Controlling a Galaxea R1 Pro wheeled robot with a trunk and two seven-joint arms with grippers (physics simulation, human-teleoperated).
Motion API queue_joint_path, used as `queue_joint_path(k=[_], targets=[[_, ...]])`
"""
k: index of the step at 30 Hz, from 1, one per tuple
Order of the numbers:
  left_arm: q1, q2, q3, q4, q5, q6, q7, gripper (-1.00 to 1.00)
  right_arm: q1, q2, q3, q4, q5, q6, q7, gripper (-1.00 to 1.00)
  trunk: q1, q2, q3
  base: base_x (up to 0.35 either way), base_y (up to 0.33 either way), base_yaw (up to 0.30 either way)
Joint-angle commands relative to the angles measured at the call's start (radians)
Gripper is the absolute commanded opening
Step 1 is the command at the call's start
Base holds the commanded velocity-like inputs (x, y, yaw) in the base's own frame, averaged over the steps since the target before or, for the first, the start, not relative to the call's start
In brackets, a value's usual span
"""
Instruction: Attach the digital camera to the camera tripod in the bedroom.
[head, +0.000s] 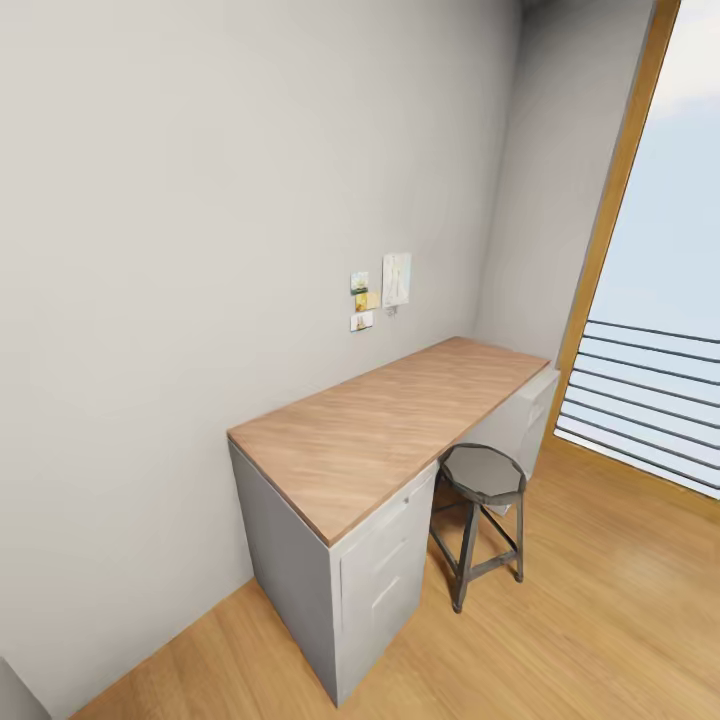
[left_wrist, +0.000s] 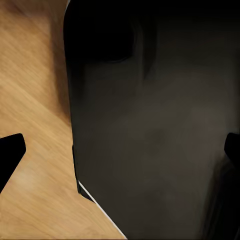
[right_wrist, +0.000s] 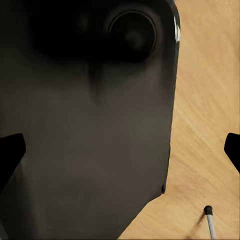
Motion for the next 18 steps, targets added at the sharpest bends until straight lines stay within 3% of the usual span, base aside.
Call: queue_joint_path(k=[1, 3, 18], targets=[[0.000, 0.000, 0.000, 0.000, 0.000, 0.000, 0.000, 1.00, 0.000, 0.000, 0.000, 0.000, 0.000, 0.000, 0.000, 1.00, 0.000, 0.000, 0.000, 0.000, 0.000, 0.000], [0.009, -0.001, 0.002, 0.001, 0.006, -0.001, -0.011, 1.00, -0.010, 0.009, 0.009, -0.009, 0.008, -0.003, 0.011, 1.00, 0.000, 0.000, 0.000, 0.000, 0.000, 0.000], [0.009, -0.001, 0.002, 0.001, 0.006, -0.001, -0.011, 1.00, -0.010, 0.009, 0.009, -0.009, 0.008, -0.004, 0.014, 1.00, 0.000, 0.000, 0.000, 0.000, 0.000, 0.000]])
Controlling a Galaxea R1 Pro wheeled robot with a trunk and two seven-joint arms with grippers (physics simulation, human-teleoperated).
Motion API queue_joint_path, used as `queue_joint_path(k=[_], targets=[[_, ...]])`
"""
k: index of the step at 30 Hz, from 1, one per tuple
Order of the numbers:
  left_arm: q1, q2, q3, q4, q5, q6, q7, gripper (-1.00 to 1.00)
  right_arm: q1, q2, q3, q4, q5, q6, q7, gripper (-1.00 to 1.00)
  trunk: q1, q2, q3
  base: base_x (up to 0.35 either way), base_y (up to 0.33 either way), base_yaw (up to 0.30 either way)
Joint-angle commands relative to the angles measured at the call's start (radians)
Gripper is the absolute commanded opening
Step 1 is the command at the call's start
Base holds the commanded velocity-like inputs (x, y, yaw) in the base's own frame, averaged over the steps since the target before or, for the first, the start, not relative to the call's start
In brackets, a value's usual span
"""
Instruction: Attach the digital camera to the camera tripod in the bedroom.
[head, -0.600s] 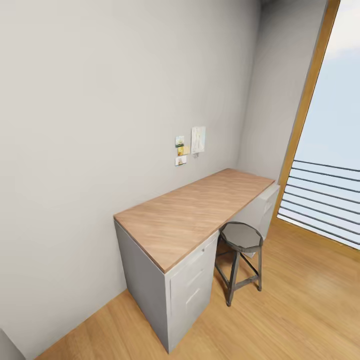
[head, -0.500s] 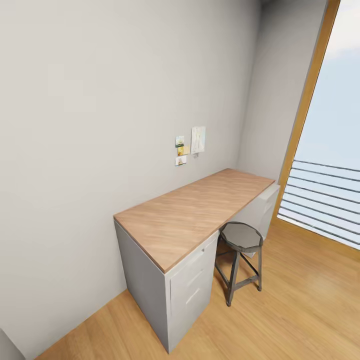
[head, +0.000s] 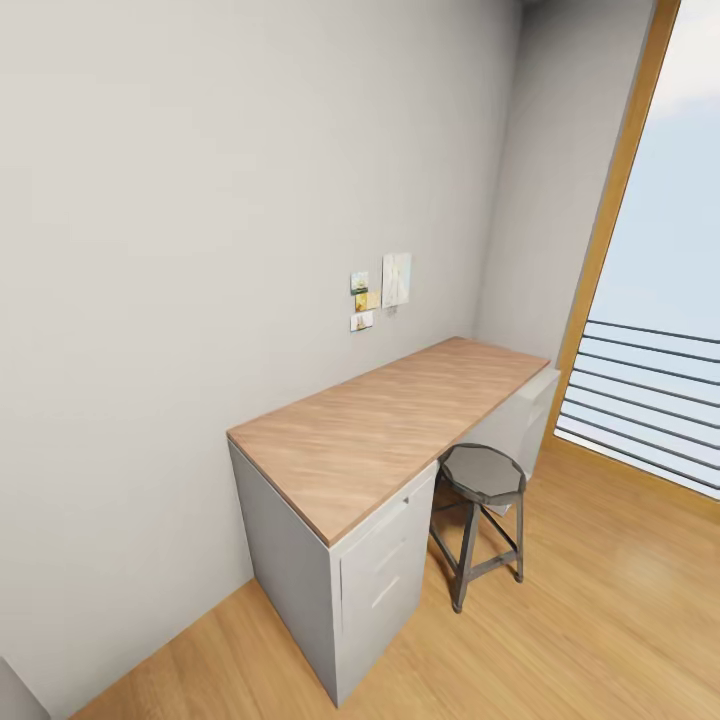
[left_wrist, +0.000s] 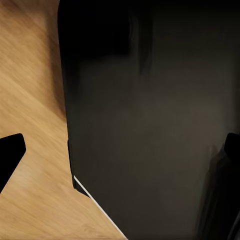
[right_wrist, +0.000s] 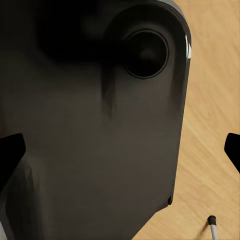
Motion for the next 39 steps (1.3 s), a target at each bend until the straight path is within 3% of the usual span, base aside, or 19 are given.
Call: queue_joint_path(k=[1, 8, 20, 21, 30, 39], targets=[[0.000, 0.000, 0.000, 0.000, 0.001, 0.000, -0.001, 1.00, 0.000, 0.000, 0.001, 0.000, 0.001, 0.000, 0.001, 1.00, 0.000, 0.000, -0.001, 0.000, 0.000, 0.000], [0.000, 0.000, 0.000, 0.000, 0.001, 0.000, -0.001, 1.00, 0.000, 0.000, 0.001, 0.000, 0.001, 0.000, 0.001, 1.00, 0.000, 0.000, -0.001, 0.000, 0.000, 0.000], [0.013, 0.016, 0.001, -0.009, 0.002, 0.000, 0.003, 1.00, -0.069, 0.025, 0.000, -0.031, 0.001, 0.001, -0.006, 1.00, 0.000, 0.000, -0.001, 0.000, 0.000, 0.000], [0.013, 0.017, 0.001, -0.010, 0.003, 0.000, 0.003, 1.00, -0.116, 0.025, 0.000, -0.031, 0.001, 0.001, -0.007, 1.00, 0.000, 0.000, -0.001, 0.000, 0.000, 0.000], [0.014, 0.018, 0.001, -0.013, 0.002, 0.000, 0.008, 1.00, -0.122, 0.027, -0.002, -0.034, 0.001, -0.001, -0.008, 1.00, 0.000, 0.000, -0.001, 0.000, 0.000, -0.002], [0.010, 0.021, 0.001, -0.015, 0.003, 0.000, 0.008, 1.00, -0.122, 0.028, -0.002, -0.041, 0.001, -0.003, -0.008, 1.00, 0.000, 0.000, -0.001, 0.000, 0.000, -0.200]])
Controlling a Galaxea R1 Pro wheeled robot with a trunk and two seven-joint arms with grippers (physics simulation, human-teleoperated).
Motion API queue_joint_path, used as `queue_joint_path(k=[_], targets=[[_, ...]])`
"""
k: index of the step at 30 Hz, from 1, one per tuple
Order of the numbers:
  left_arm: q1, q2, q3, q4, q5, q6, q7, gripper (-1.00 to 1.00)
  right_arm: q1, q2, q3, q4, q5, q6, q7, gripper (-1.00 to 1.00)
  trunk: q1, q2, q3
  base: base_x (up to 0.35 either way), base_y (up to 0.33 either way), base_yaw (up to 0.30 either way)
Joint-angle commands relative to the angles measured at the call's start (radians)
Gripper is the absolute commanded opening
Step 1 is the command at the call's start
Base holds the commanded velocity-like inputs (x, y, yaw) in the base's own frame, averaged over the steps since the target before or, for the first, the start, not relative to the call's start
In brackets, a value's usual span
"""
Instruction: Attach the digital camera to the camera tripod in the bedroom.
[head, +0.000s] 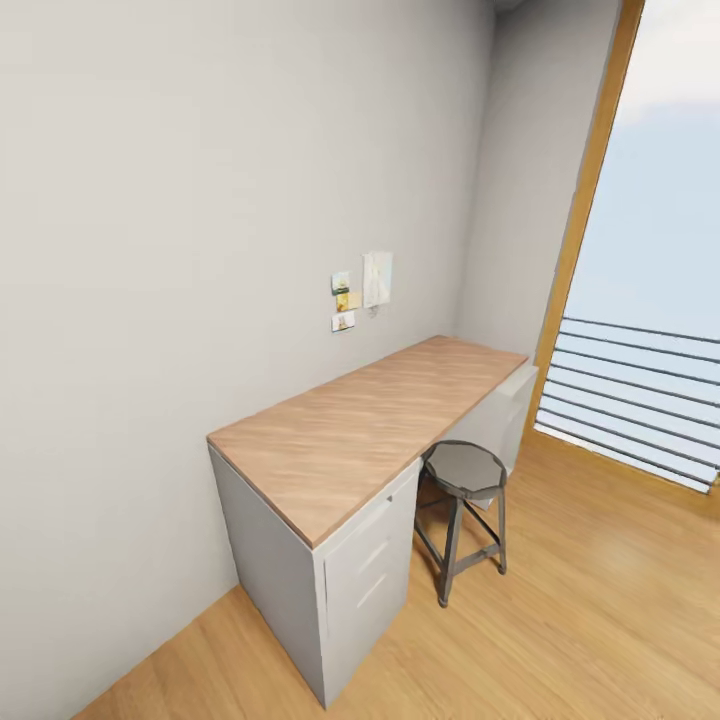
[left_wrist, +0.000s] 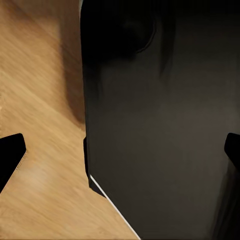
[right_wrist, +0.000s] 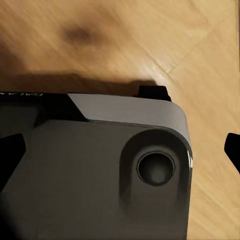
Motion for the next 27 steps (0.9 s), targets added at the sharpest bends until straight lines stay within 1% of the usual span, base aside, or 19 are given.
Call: queue_joint_path(k=[1, 11, 20, 22, 24, 25, 26, 27], targets=[[0.000, 0.000, 0.000, -0.002, 0.001, 0.000, 0.000, 1.00, 0.000, 0.000, 0.000, 0.000, 0.001, -0.001, 0.000, 1.00, 0.000, 0.000, -0.001, 0.000, 0.000, -0.246], [-0.009, 0.004, 0.001, -0.012, 0.002, 0.001, 0.001, 1.00, -0.005, 0.000, -0.001, -0.004, 0.000, 0.000, -0.001, 1.00, 0.000, 0.000, -0.001, 0.000, 0.000, -0.259], [-0.033, 0.005, 0.007, -0.028, 0.003, -0.014, 0.004, 1.00, -0.012, -0.003, 0.000, -0.056, -0.001, 0.006, -0.001, 1.00, 0.000, 0.000, -0.001, 0.000, 0.000, -0.266], [-0.037, 0.002, 0.014, -0.041, 0.003, -0.017, 0.005, 1.00, -0.012, -0.003, 0.000, -0.059, -0.001, 0.008, -0.001, 1.00, 0.000, 0.000, -0.001, 0.000, 0.000, -0.267], [-0.039, -0.001, 0.030, -0.065, 0.003, -0.019, 0.006, 1.00, -0.012, -0.003, 0.000, -0.061, -0.001, 0.010, -0.001, 1.00, 0.000, 0.000, -0.001, 0.000, 0.000, -0.267], [-0.040, -0.003, 0.045, -0.084, 0.004, -0.020, 0.007, 1.00, -0.012, -0.003, 0.000, -0.063, -0.001, 0.012, 0.000, 1.00, 0.000, 0.000, -0.001, 0.000, 0.000, -0.264], [-0.040, -0.004, 0.053, -0.091, 0.004, -0.020, 0.007, 1.00, -0.012, -0.003, 0.000, -0.063, -0.001, 0.012, 0.000, 1.00, 0.000, 0.000, -0.001, 0.000, 0.000, -0.261], [-0.041, -0.012, 0.069, -0.104, 0.003, -0.020, 0.007, 1.00, -0.012, -0.005, 0.000, -0.071, -0.001, 0.012, 0.001, 1.00, 0.000, 0.000, -0.001, 0.000, 0.000, -0.255]])
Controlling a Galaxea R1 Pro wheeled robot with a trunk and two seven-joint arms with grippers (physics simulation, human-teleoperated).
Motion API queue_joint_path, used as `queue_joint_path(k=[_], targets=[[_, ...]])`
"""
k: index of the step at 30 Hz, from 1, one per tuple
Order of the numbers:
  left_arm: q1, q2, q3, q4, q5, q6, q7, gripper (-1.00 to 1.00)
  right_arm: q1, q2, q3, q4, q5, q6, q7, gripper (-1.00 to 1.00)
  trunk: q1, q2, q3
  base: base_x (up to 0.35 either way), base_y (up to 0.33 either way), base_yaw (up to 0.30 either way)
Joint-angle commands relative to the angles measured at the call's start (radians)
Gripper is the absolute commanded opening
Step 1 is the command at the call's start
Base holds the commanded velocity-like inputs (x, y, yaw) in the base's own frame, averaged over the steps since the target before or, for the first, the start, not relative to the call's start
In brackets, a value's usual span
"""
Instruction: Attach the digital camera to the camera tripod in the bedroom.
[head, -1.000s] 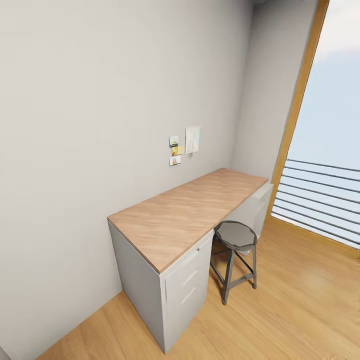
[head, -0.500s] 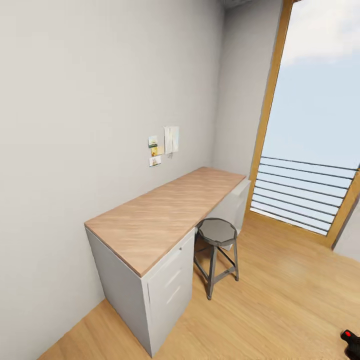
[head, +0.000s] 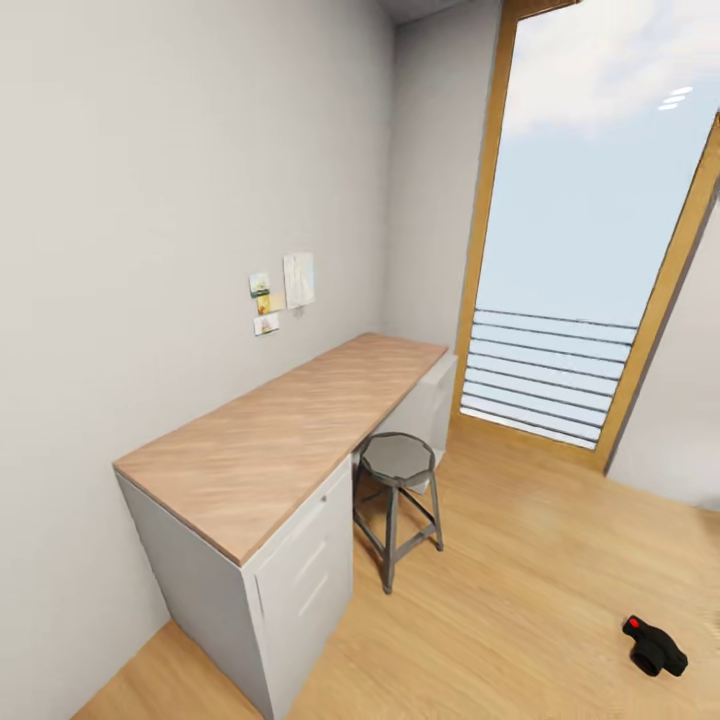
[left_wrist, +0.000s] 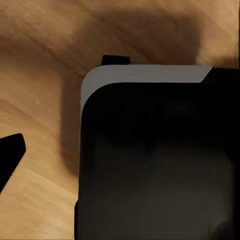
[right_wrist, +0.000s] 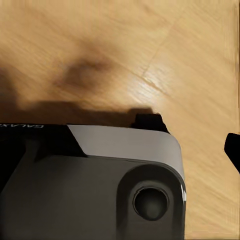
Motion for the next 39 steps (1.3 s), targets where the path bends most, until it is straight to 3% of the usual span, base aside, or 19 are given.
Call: queue_joint_path(k=[1, 6, 22, 39], targets=[[-0.001, -0.006, 0.010, -0.003, 0.000, -0.002, 0.000, 1.00, -0.001, -0.001, 0.000, -0.006, 0.001, 0.001, 0.001, 1.00, 0.000, -0.001, -0.001, 0.000, 0.000, -0.254], [-0.001, -0.030, 0.020, -0.013, -0.001, 0.001, 0.000, 1.00, -0.001, -0.008, 0.001, -0.046, 0.001, 0.006, 0.003, 1.00, 0.000, -0.001, -0.001, 0.000, 0.000, -0.252], [-0.001, -0.041, 0.023, -0.028, -0.001, -0.005, -0.001, 1.00, -0.001, -0.010, 0.001, -0.058, 0.001, 0.008, 0.003, 1.00, 0.000, -0.001, -0.001, 0.000, -0.003, -0.252], [-0.038, -0.062, 0.013, -0.119, -0.014, 0.007, 0.026, 1.00, -0.002, -0.011, -0.001, -0.061, 0.000, 0.008, 0.002, 1.00, 0.000, -0.001, -0.001, 0.000, -0.272, -0.252]])
